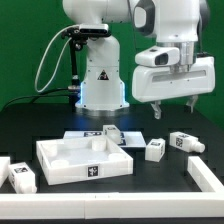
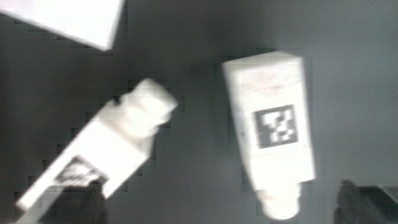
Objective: Assemble one leg
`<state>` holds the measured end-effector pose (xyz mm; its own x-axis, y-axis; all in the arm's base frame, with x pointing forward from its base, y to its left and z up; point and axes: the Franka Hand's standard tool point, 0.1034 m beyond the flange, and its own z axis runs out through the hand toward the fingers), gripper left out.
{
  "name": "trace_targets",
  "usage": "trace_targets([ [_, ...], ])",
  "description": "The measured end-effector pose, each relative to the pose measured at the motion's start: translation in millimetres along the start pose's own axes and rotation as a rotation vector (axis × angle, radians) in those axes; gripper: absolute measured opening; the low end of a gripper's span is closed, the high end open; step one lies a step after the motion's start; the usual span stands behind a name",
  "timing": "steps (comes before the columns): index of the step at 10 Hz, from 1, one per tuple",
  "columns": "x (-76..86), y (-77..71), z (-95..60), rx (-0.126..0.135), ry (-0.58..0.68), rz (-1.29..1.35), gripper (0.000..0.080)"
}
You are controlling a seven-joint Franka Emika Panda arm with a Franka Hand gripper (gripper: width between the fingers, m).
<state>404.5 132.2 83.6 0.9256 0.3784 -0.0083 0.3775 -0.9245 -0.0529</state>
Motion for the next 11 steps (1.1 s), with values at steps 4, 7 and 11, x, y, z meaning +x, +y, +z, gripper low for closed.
trace_targets([
  [4, 2.3, 6.5, 0.2, 0.008, -0.003, -0.11, 0.0649],
  [7, 18.2, 16.9, -0.1, 0.016, -0.031, 0.139, 0.0649],
  [11, 22.6, 33.2, 11.0, 0.043, -0.003, 0.581, 0.0649],
])
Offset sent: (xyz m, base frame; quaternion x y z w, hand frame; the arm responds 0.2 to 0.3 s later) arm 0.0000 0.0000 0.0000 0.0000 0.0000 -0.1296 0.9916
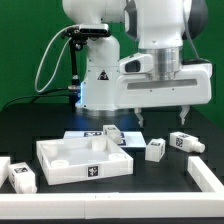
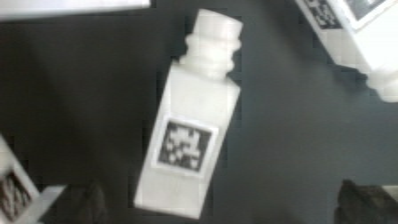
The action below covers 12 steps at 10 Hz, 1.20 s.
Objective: Assemble one leg
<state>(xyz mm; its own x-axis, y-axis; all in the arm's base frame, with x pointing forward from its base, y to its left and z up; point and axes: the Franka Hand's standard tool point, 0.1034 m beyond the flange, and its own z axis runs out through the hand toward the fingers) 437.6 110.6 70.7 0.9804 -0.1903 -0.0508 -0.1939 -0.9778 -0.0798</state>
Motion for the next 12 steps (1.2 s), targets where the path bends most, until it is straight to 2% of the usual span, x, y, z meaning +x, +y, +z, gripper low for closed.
trace_targets([
  [1, -1.0, -4.0, -0.5, 0.006, 0.001, 0.054, 0.0649],
  [3, -1.9, -2.9, 3.8, 0.009, -0.006, 0.18, 0.0649],
  [5, -1.0, 9.9, 33.7, 0.01, -0.022, 0.22, 0.0649],
  [6, -2.3, 11.8, 44.7, 0.009, -0.01, 0.22, 0.0649],
  [7, -4.1, 12.8, 49.5, 0.009, 0.0, 0.219, 0.0649],
  [8, -3.4, 12.0, 47.9, 0.009, -0.003, 0.215, 0.0649],
  [9, -3.7, 12.2, 48.5, 0.009, -0.004, 0.211, 0.0562],
  [10, -4.1, 12.3, 48.9, 0.008, -0.005, 0.209, 0.0379],
  [11, -3.9, 12.2, 48.8, 0.008, -0.004, 0.208, 0.0279],
  [12, -3.9, 12.2, 48.8, 0.008, -0.004, 0.206, 0.0279],
])
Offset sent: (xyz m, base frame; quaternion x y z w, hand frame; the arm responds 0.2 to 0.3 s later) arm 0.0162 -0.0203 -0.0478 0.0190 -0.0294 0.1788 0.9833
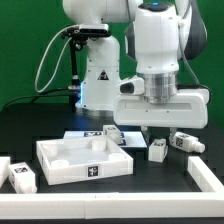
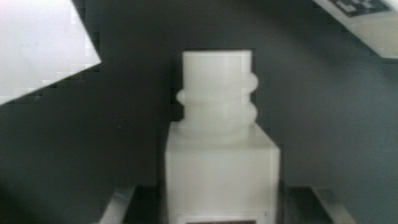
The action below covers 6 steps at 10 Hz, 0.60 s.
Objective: Assemble one leg
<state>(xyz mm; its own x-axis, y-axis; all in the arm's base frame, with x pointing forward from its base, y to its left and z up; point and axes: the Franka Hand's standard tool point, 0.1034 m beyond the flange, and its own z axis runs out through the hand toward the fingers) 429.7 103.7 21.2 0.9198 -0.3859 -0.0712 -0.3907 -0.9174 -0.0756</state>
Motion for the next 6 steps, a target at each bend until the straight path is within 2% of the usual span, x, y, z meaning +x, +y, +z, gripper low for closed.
trace_targets([
  [1, -0.4, 0.3, 0.0, 0.0, 0.0, -0.004, 0.0279],
  [2, -6.6, 7.4, -5.2, -0.005, 0.0, -0.049, 0.0279],
  [4, -33.1, 32.9, -20.7, -0.019, 0.014, -0.112, 0.0279],
  [6, -47.9, 49.3, -11.8, -0.03, 0.029, -0.144, 0.0279],
])
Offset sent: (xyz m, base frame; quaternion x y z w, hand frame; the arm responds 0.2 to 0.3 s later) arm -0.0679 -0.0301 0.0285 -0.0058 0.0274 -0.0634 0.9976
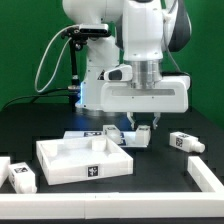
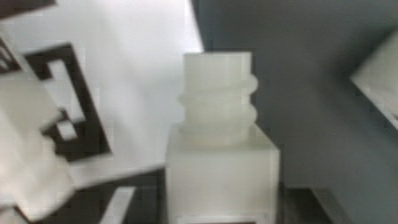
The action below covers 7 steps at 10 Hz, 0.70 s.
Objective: Assemble one leg
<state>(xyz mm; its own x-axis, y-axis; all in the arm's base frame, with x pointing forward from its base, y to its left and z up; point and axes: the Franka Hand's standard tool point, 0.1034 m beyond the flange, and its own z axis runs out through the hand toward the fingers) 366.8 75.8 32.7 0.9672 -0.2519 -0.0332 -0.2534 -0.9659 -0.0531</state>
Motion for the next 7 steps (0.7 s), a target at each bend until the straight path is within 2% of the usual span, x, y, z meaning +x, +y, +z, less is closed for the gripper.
trace_targets([
  [1, -1.0, -2.7, 5.6, -0.001, -0.001, -0.006, 0.0281],
  [4, -2.0, -3.2, 7.7, -0.002, -0.006, -0.01, 0.0281],
  [7, -0.6, -10.1, 12.1, 0.005, 0.028, -0.063, 0.0281],
])
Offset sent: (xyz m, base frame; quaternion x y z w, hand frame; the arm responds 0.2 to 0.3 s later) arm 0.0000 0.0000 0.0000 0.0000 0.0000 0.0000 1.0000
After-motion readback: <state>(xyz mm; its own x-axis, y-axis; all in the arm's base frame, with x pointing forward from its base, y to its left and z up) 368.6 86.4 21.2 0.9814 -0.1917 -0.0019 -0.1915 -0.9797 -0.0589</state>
